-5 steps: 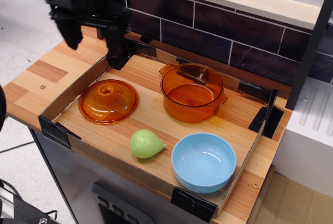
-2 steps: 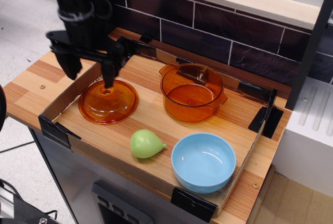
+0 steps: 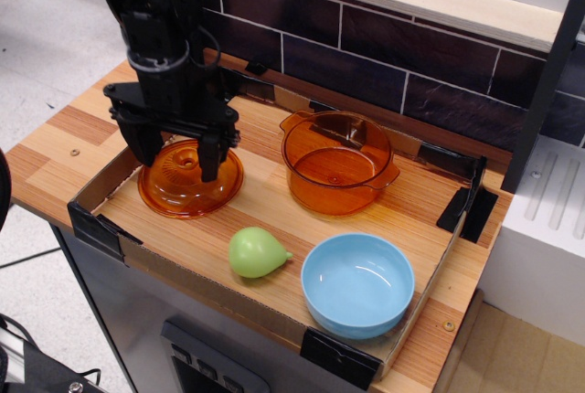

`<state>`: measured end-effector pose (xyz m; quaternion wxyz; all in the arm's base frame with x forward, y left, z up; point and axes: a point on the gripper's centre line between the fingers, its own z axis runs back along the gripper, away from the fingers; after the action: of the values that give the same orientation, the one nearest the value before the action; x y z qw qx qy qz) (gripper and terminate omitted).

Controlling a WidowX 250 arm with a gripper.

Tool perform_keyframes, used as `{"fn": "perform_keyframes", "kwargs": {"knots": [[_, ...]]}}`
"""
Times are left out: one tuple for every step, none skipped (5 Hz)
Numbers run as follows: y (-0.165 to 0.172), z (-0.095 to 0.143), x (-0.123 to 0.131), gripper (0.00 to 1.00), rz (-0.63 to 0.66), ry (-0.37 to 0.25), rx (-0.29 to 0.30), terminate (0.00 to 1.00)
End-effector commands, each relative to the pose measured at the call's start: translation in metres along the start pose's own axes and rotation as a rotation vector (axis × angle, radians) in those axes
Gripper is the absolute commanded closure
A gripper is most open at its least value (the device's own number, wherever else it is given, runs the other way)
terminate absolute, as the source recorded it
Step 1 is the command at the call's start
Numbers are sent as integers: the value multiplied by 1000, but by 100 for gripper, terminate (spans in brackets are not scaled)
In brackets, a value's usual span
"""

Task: Put lid on pot

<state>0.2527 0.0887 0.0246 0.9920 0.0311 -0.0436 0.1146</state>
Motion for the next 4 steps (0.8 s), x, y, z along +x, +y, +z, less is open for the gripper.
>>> {"fn": "perform_keyframes", "kwargs": {"knots": [[2,-2,8,0,26,-30,6,0],[-1,-9,-1,0,34,-37,6,0],[-2,-14,-5,100,68,-42,9,0],[-4,-10,-13,100,79,-52,0,0]]}}
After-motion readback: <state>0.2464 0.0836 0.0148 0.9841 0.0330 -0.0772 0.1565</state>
